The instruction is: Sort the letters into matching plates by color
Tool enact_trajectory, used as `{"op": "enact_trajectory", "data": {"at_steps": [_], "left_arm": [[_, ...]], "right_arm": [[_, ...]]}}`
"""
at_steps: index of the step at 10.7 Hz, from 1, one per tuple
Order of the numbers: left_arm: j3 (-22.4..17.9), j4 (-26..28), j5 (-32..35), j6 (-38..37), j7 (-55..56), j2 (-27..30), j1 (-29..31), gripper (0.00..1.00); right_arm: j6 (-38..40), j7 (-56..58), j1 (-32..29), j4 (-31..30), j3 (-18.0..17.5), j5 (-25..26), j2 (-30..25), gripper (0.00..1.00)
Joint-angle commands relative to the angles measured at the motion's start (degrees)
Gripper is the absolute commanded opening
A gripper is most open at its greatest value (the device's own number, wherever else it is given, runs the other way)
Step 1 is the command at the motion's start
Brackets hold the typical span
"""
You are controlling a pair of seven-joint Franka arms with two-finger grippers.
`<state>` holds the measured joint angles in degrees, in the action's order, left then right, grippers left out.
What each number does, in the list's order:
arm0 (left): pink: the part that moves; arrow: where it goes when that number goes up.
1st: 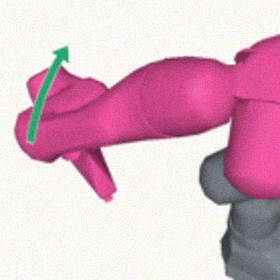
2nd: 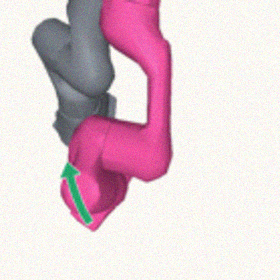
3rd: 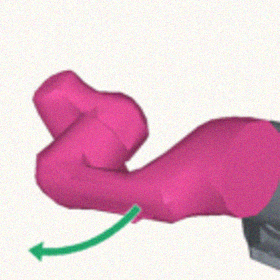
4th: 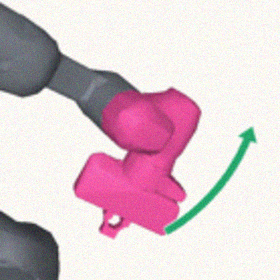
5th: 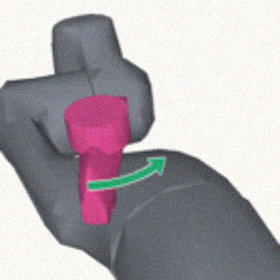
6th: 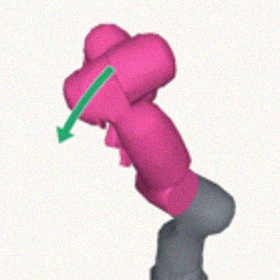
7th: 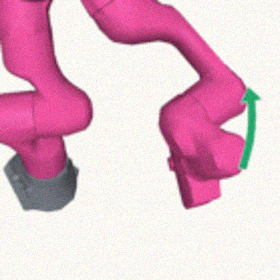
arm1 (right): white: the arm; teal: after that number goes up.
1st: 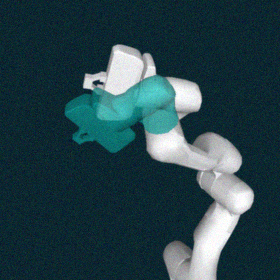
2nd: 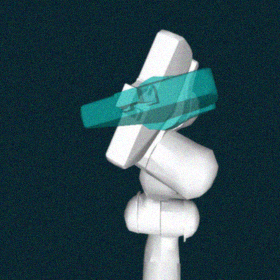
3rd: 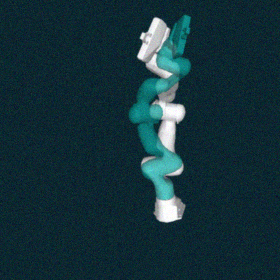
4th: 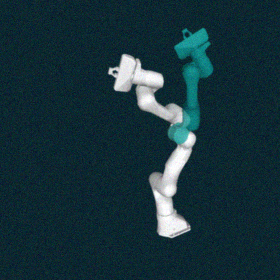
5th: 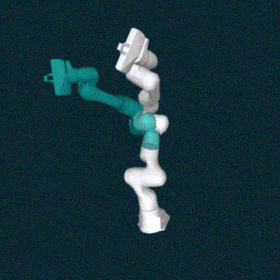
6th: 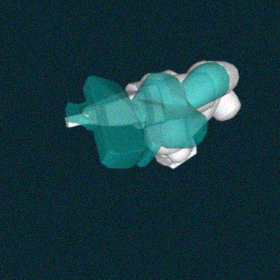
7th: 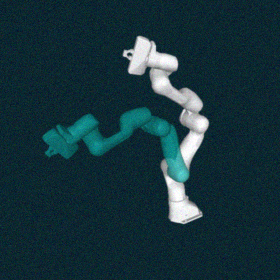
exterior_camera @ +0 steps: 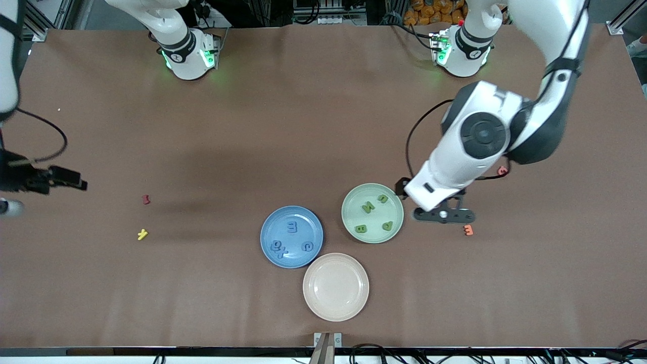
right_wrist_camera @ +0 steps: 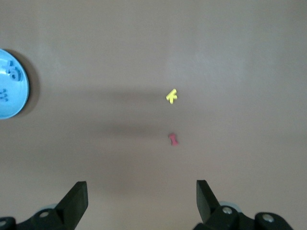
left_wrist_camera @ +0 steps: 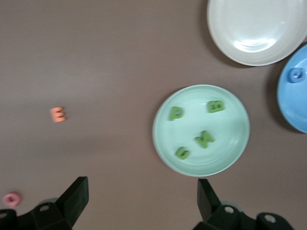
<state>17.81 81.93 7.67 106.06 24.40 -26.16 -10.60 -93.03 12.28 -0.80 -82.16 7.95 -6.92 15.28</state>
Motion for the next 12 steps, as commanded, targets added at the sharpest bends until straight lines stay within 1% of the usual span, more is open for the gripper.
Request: {"op": "enact_trajectory", "data": {"at_steps": [1, 3, 5, 6, 7, 8, 9, 12], "left_arm": [[0.1, 2.8, -0.2, -4.7, -2.1, 6.5, 4.2, 1.00], [0.0, 2.8, -0.3, -5.9, -2.4, 9.7, 7.7, 1.00], [0.0, 2.9, -0.8, -8.5, -3.7, 12.7, 9.7, 1.00], [0.0, 3.2, -0.9, -9.5, -3.7, 14.3, 10.7, 1.00], [0.0, 4.2, -1.1, -10.1, -3.7, 16.3, 11.5, 1.00], [0.0, 5.3, -1.2, -10.1, -3.7, 18.2, 12.1, 1.00], [0.0, 5.7, -1.2, -10.1, -3.7, 19.3, 12.6, 1.00], [-0.5, 5.7, -1.2, -10.2, -3.6, 21.3, 13.2, 1.00]], "right_arm": [[5.8, -8.0, 1.5, -3.4, -0.1, 3.5, -8.8, 1.00], [9.2, -12.0, 3.3, -3.4, -0.5, 3.3, -12.7, 1.00], [8.9, -16.9, 4.1, -4.0, -3.5, 3.5, -14.3, 1.00], [7.1, -17.0, 4.2, -5.3, -4.1, 3.7, -14.4, 1.00], [3.2, -17.0, 4.3, -8.4, -4.1, 4.2, -15.2, 1.00], [0.9, -17.0, 4.8, -10.2, -4.1, 5.0, -15.2, 1.00], [0.8, -17.0, 5.5, -10.0, -4.1, 6.7, -14.9, 1.00], [3.4, -17.2, 5.7, -7.2, -3.7, 7.1, -14.8, 1.00]]}}
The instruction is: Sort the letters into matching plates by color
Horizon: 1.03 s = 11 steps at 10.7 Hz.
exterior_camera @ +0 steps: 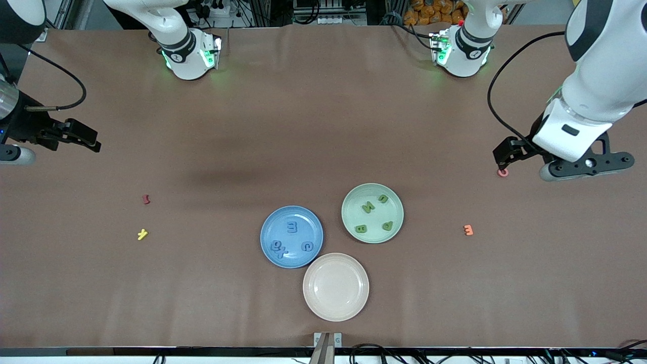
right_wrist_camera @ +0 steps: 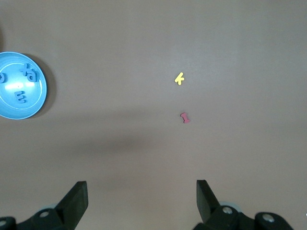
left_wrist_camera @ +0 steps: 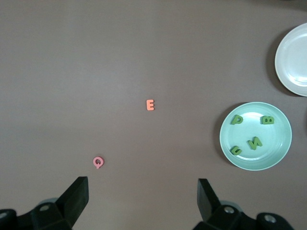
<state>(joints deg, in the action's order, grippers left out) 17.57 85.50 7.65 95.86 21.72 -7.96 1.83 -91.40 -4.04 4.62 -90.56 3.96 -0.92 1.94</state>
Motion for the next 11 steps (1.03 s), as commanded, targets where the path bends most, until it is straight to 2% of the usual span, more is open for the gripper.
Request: {"op": "enact_trajectory", "data": {"at_steps": [1, 2, 5, 11], "left_arm": [[-0.3, 2.3, -1.1, 0.0, -1.0, 4.1, 1.2, 1.00], [-0.6, 2.3, -1.1, -0.1, -1.1, 4.8, 1.3, 1.00], [-5.0, 1.6, -2.5, -2.1, -4.5, 5.4, 0.9, 1.00], [-7.1, 0.6, -2.2, -3.4, -7.8, 5.4, 1.5, 1.00]], "right_arm": [[2.5, -0.8, 0.2, 2.7, 0.5, 1.1, -1.2, 1.00], [2.5, -0.8, 0.2, 2.9, 0.6, 1.1, -1.2, 1.00], [2.2, -0.8, 0.2, 3.0, 0.5, 1.2, -1.2, 1.00], [2.0, -0.9, 0.1, 3.2, 1.0, 1.4, -0.7, 1.00]]}}
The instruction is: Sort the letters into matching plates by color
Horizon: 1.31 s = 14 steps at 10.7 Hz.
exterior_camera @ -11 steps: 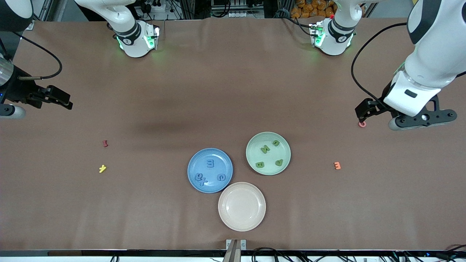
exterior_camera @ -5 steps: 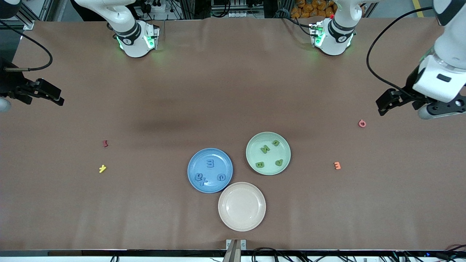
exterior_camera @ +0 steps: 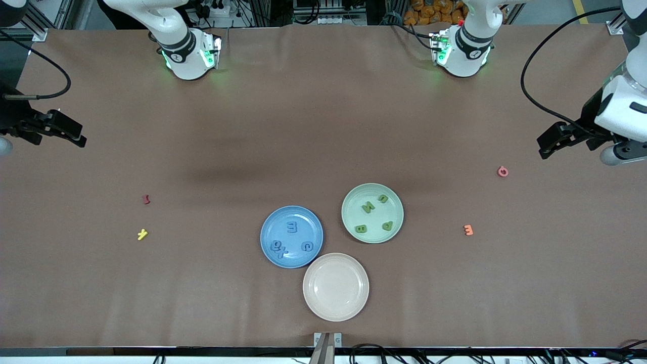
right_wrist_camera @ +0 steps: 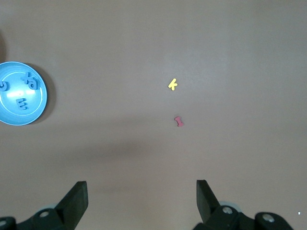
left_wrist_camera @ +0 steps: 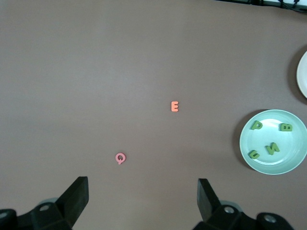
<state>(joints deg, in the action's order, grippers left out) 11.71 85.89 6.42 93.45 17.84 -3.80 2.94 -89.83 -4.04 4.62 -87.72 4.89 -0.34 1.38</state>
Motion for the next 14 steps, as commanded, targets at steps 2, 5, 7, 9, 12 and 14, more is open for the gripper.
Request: {"op": "enact_trajectory", "data": {"at_steps": [2, 5, 7, 9, 12, 14], "left_arm": [[-2.2, 0.2, -1.3, -1.1, -7.3, 1.3, 0.4, 1.00], [-2.7, 0.3, -1.4, -1.2, -7.3, 1.3, 0.3, 1.00], [-2.7, 0.3, -1.4, -1.2, -7.6, 1.3, 0.3, 1.00], [-2.9, 0.3, -1.3, -1.2, -7.7, 1.2, 0.3, 1.00], [-3.4, 0.4, -5.1, -0.7, -7.8, 0.8, 0.3, 1.00], [-3.4, 0.4, -6.2, -0.2, -7.8, 0.7, 0.3, 1.00]], "right_arm": [[0.5, -0.9, 0.1, 0.9, 0.1, 0.9, -0.1, 1.00], [0.6, -0.9, 0.2, 0.9, 0.0, 0.9, 0.0, 1.00], [0.5, -0.9, 0.2, 0.9, 0.0, 0.9, 0.0, 1.00], [0.5, -0.9, 0.2, 0.9, 0.0, 0.9, 0.0, 1.00], [0.6, -0.8, 0.2, 0.9, 0.0, 0.9, 0.0, 1.00], [0.6, -0.8, 0.2, 0.9, 0.0, 0.9, 0.0, 1.00]]}}
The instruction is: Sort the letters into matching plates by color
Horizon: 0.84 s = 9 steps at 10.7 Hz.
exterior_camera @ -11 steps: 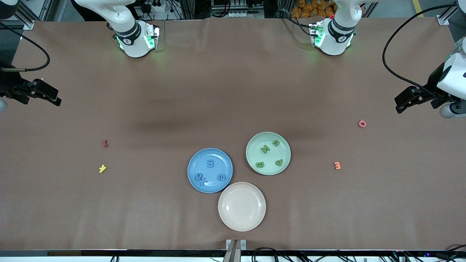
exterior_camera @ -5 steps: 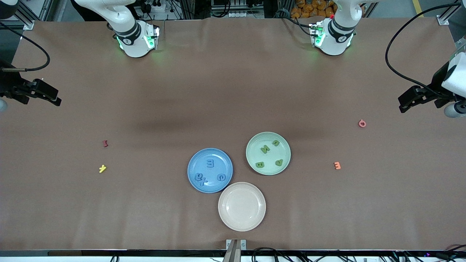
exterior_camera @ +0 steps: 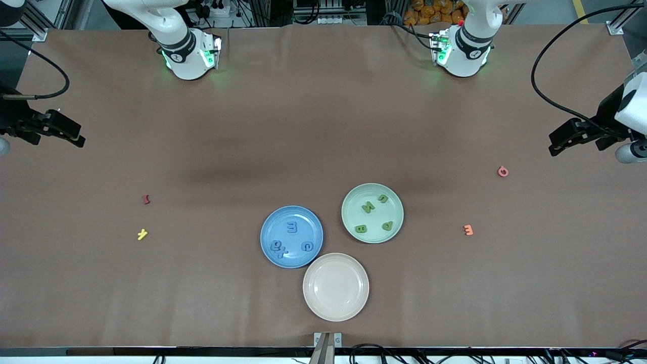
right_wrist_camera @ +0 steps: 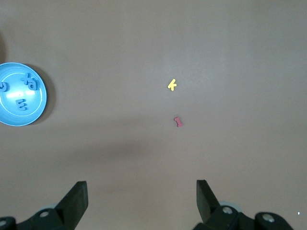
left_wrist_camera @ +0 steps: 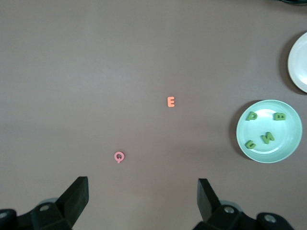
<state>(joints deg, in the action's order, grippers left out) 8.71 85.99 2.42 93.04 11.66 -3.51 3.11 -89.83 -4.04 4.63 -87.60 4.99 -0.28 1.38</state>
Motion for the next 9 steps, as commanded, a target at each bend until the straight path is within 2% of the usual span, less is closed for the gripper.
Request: {"op": "enact_trajectory", "data": {"at_steps": [1, 4, 9], "left_arm": [[-0.4, 0.5, -2.3, 0.2, -1.8, 0.5, 0.1, 1.00], [-0.4, 0.8, -2.4, 0.2, -6.4, 0.9, 0.1, 1.00], [0.3, 0.8, -2.5, -0.1, -6.8, 1.2, 0.0, 1.00]], "right_arm": [[0.6, -0.8, 0.2, 0.7, -0.1, 0.8, 0.0, 1.00], [0.6, -0.8, 0.2, 0.7, -0.2, 0.8, 0.2, 1.00], [0.6, -0.8, 0.2, 0.7, -0.2, 0.8, 0.3, 1.00]]}}
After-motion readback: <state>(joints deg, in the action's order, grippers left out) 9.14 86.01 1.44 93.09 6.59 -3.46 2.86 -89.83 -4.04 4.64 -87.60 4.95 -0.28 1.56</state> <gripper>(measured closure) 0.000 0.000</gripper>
